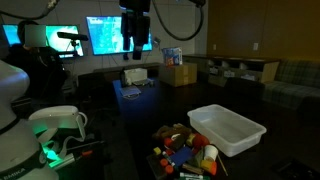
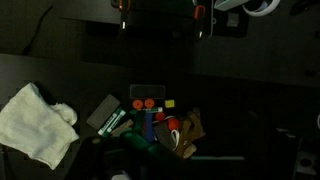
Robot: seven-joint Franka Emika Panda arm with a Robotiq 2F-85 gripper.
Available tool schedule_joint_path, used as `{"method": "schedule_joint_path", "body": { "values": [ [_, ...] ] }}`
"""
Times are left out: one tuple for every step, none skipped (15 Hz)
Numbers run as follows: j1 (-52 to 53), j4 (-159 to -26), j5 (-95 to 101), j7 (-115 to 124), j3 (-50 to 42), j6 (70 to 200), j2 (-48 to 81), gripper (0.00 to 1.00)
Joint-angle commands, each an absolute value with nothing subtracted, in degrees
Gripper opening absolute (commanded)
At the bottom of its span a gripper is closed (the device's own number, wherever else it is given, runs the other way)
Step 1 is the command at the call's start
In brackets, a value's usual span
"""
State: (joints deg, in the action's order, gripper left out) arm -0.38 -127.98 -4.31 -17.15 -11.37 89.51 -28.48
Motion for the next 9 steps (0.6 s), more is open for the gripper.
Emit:
{"method": "schedule_joint_path", "body": {
  "values": [
    [-1.94,-127.71,-2.89,-22.08,-12.76,96.99,-22.07,1.0],
    [-2.29,-128.38,-2.53,-23.35,-13.26,100.96,-19.69,1.0],
    [-2.42,-128.88,-2.92,-24.78,-13.73,104.52,-17.32,1.0],
    [-2.75,-129.11,-2.93,-26.6,-14.26,108.42,-14.56,1.0],
    [-2.87,-129.5,-3.28,-28.13,-14.43,111.8,-11.8,1.0],
    [-3.15,-129.78,-3.5,-29.12,-14.37,115.47,-9.07,1.0],
    [-3.6,-129.85,-3.35,-30.35,-14.32,119.12,-6.43,1.0],
    [-3.99,-129.99,-3.5,-31.45,-14.05,122.65,-3.62,1.0],
    [-4.52,-129.69,-3.32,-31.49,-13.63,126.3,-0.72,1.0]
  ]
}}
